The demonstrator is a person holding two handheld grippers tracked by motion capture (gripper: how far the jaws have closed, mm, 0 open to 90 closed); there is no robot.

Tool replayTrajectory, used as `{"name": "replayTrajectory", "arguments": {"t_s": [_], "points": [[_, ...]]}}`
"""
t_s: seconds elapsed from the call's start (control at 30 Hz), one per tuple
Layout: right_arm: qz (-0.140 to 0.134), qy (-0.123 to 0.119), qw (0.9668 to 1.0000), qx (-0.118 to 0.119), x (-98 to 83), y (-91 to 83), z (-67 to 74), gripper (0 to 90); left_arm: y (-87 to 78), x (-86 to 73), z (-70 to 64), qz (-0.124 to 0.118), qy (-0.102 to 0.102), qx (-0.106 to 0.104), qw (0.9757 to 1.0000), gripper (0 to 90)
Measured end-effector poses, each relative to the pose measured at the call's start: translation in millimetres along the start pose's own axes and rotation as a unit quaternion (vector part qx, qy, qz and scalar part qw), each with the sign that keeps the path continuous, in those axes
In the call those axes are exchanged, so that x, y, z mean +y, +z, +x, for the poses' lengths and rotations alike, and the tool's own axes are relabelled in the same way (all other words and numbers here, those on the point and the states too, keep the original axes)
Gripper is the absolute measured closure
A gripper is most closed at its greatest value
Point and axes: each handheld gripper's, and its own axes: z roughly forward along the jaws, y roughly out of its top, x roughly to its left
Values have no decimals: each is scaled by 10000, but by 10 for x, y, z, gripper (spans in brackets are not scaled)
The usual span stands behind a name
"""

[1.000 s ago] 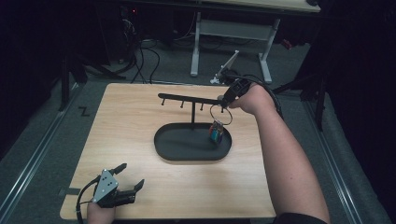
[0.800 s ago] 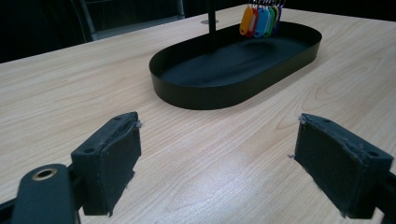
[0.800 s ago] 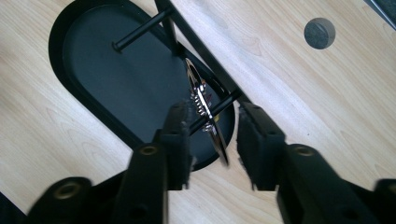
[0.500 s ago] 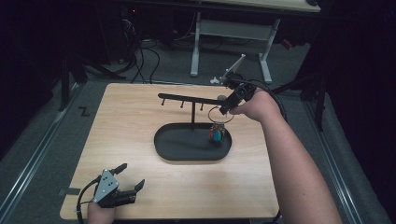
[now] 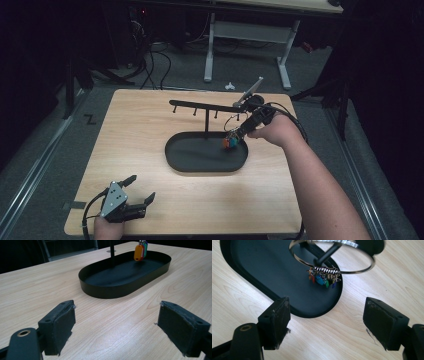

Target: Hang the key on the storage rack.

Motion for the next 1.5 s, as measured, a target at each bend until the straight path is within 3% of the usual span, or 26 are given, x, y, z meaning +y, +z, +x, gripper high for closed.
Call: {"name": "replayTrajectory", "arguments": {"t_s": [0.27, 0.57, 0.73, 0.8, 0.9, 1.07, 1.23, 1.4, 1.5], "points": [[-68, -35, 9999, -105, -212, 187, 18, 216, 6, -2, -4, 18, 12, -13, 10000, 150], [-236, 197, 9994, -163, -526, 367, 8, 181, 15, -4, -15, 46, 18, -37, 10000, 150], [-401, 216, 9989, -136, -748, 481, 31, 172, 19, -7, -20, 80, 30, -59, 9999, 150], [-552, 186, 9980, -229, -850, 516, 55, 172, 17, -9, -18, 66, 25, -51, 10000, 150], [-797, 244, 9964, -179, -1005, 569, 114, 165, 15, -11, -12, 75, 6, -51, 10000, 150], [-1195, 264, 9923, -203, -1218, 654, 247, 165, 28, -12, -30, 112, 43, -59, 9999, 150], [-1659, 260, 9855, -248, -1383, 774, 388, 165, 35, -14, -33, 122, 64, -62, 9999, 150], [-1941, 250, 9804, -211, -1520, 954, 516, 162, 35, -13, -35, 143, 77, -75, 9998, 150], [-2302, 169, 9716, -526, -1608, 1063, 583, 147, 32, -11, -32, 139, 73, -77, 9998, 150]]}}
